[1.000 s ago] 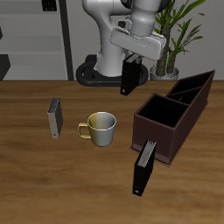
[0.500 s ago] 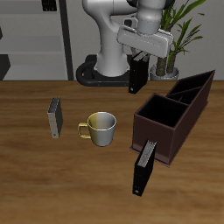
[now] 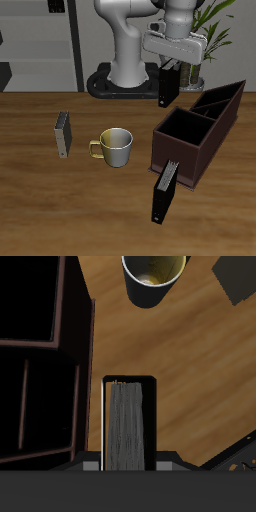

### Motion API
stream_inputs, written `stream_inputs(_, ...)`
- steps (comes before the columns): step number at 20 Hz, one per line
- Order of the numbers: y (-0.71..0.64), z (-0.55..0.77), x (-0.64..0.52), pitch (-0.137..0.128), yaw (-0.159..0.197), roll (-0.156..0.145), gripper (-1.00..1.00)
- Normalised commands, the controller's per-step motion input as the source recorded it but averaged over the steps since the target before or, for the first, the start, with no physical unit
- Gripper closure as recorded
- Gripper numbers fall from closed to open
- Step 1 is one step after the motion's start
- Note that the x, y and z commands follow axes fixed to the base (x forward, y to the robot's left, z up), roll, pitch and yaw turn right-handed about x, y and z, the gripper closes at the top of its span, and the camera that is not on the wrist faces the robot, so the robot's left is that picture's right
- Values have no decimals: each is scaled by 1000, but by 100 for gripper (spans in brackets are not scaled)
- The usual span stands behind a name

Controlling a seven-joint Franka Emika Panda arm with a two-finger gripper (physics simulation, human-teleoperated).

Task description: Place the right black book into the left desk caddy's front compartment

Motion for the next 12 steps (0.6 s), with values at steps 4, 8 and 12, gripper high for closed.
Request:
stream_inputs(4, 150, 14, 69, -16, -7, 27, 100)
stream_inputs(8, 109, 25, 126, -3, -24, 38, 100)
stream_inputs(12, 154, 63, 35, -50, 10, 36, 100)
